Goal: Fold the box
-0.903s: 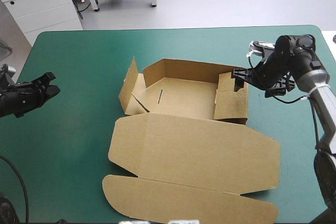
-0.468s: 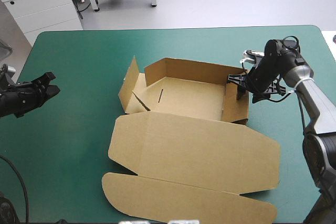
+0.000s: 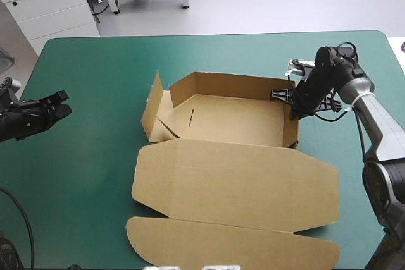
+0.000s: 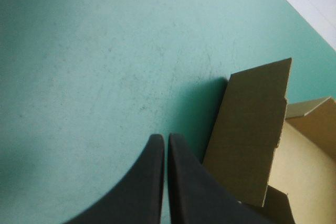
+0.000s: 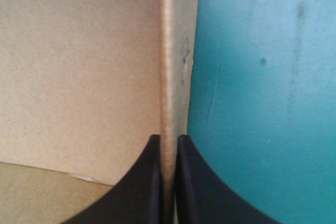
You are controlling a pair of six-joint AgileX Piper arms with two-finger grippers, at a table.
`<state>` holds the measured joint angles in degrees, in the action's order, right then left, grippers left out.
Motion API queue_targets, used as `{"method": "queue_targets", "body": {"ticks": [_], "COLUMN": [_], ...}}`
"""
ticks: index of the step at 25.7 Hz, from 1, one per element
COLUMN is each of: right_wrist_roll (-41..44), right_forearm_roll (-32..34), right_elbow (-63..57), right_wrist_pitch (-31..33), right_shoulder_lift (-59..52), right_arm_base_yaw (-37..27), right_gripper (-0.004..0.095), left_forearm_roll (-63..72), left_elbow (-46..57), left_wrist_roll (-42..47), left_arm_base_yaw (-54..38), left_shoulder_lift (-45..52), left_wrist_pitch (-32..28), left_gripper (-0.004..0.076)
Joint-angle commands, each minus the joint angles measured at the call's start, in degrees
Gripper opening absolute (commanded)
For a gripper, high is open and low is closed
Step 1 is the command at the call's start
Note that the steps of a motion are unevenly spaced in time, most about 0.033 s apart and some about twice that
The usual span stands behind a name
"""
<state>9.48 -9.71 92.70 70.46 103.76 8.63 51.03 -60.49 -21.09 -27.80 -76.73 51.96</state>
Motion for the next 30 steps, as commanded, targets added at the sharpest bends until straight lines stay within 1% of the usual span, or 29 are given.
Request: {"method": "queue_targets", "body": {"ticks": [1, 3, 5, 7, 10, 12, 14, 15, 16, 17, 18, 20, 21, 22, 23, 24, 25, 27, 28, 30], "right_wrist_roll": [-3.6, -4.7, -6.8, -9.5, -10.1, -11.3, -11.5, -11.8, -12.1, -12.2, -12.3, -12.3, -12.3, -12.3, -12.3, -12.5, -14.0, -14.5, -14.5, -14.9], "right_forearm_roll": [-1.1, -1.0, -1.5, -3.9, -8.5, -10.1, -11.2, -11.6, -11.7, -11.7, -11.7, -11.7, -11.9, -12.2, -12.9, -13.7, -16.1, -18.1, -18.1, -17.3], "right_elbow": [6.0, 8.7, 11.1, 12.8, 13.1, 13.1, 13.1, 13.1, 13.1, 13.1, 13.1, 13.1, 13.1, 13.1, 13.1, 13.1, 13.1, 13.1, 13.1, 13.1], "right_wrist_pitch": [1.4, 1.4, 1.4, 1.4, 1.4, 1.4, 1.4, 1.4, 1.4, 1.4, 1.4, 1.4, 1.4, 1.4, 1.4, 1.4, 1.4, 1.4, 1.4, 1.4], "right_shoulder_lift": [-6.4, -8.8, -11.8, -14.7, -18.4, -19.9, -20.8, -21.0, -21.2, -21.2, -21.2, -21.0, -20.8, -20.7, -20.6, -20.3, -19.9, -19.2, -18.9, -18.2], "right_arm_base_yaw": [-0.1, -0.6, -0.6, -0.6, -0.6, -0.6, -0.6, -0.6, -0.6, -0.6, -0.6, -0.6, -0.6, -0.6, -0.6, -0.6, -0.6, -0.6, -0.6, -0.6], "right_gripper": [-0.0001, -0.0001, -0.0001, -0.0001, -0.0001, -0.0001, -0.0001, -0.0001, -0.0001, -0.0001, -0.0001, -0.0001, -0.0001, -0.0001, -0.0001, -0.0001, -0.0001, -0.0001, -0.0001, -0.0001], "left_forearm_roll": [2.9, 2.9, 2.9, 2.9, 3.1, 3.6, 3.8, 3.8, 3.8, 3.8, 3.9, 4.4, 4.4, 4.2, 3.6, 3.2, 3.3, 4.0, 4.5, 7.7], "left_elbow": [-1.4, -1.4, -1.4, -1.4, -1.4, -1.4, -1.4, -1.4, -1.4, -1.4, -1.4, -1.4, -1.4, -1.4, -1.4, -1.4, -1.4, -1.4, -1.4, -1.4], "left_wrist_roll": [-4.5, -4.3, -6.2, -7.7, -7.7, -7.7, -8.9, -9.6, -9.8, -9.8, -9.8, -9.4, -9.1, -9.1, -9.1, -9.1, -9.1, -9.4, -9.6, -12.4], "left_arm_base_yaw": [-0.2, -0.2, -0.2, -0.1, -0.1, -0.1, -0.1, -0.1, -0.1, -0.1, -0.1, 0.1, 0.7, 1.4, 2.3, 3.5, 6.2, 10.5, 11.6, 12.9], "left_shoulder_lift": [1.8, 1.8, 1.8, 1.8, 1.8, 1.8, 1.8, 1.8, 1.8, 1.8, 1.8, 1.8, 1.8, 1.8, 1.8, 1.6, 0.8, -0.7, -1.1, -1.6], "left_wrist_pitch": [0.1, 0.2, 0.2, 0.2, 0.0, 0.0, 0.2, 0.3, 0.6, 0.6, 0.6, 0.6, 0.6, 0.6, 0.6, 0.6, 0.6, 0.6, 1.1, 4.2], "left_gripper": [0.0003, 0.0003, 0.0002, 0.0002, 0.0003, 0.0008, 0.0032, 0.0059, 0.0146, 0.0194, 0.0334, 0.0458, 0.0506, 0.0536, 0.0547, 0.0545, 0.0545, 0.0545, 0.0545, 0.0545]}}
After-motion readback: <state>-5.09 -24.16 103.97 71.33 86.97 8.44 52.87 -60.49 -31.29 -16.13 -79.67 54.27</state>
